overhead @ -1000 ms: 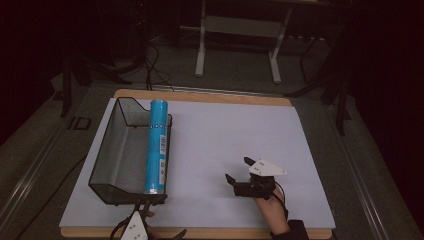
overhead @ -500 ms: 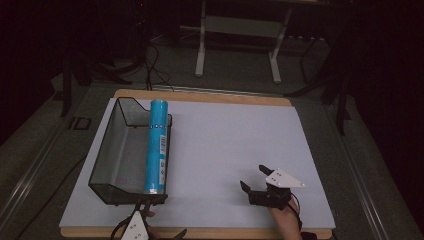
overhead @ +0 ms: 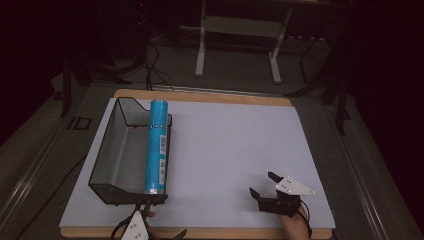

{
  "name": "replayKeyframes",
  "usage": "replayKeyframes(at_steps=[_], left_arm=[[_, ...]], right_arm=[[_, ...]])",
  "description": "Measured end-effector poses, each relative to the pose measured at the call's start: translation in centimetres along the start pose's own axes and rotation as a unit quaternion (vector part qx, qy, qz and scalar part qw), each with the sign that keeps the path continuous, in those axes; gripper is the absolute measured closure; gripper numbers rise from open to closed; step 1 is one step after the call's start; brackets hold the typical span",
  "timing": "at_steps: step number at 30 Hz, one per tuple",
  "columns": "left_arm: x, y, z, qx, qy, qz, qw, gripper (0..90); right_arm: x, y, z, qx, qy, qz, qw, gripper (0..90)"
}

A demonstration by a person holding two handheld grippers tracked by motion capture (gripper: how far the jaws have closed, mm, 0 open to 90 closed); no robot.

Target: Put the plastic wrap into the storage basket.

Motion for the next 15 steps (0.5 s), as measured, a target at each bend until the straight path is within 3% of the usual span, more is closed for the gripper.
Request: replayKeyframes(at_steps=[15], left_arm=[[0.0, -0.1, 0.0, 0.002, -0.001, -0.002, 1.0, 1.0]], right_arm=[[1.3, -0.6, 0.4, 0.007, 0.004, -0.009, 0.9999, 14.0]])
Point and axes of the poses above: each handheld gripper's, and its own axes: x roughly forward along the jaws, y roughly out of its top, z roughly to its right, the point moved 9 cm from there along x, roughly forward along the jaws, and after that the axes turned 10 degrees about -z, right-handed, at the moved point
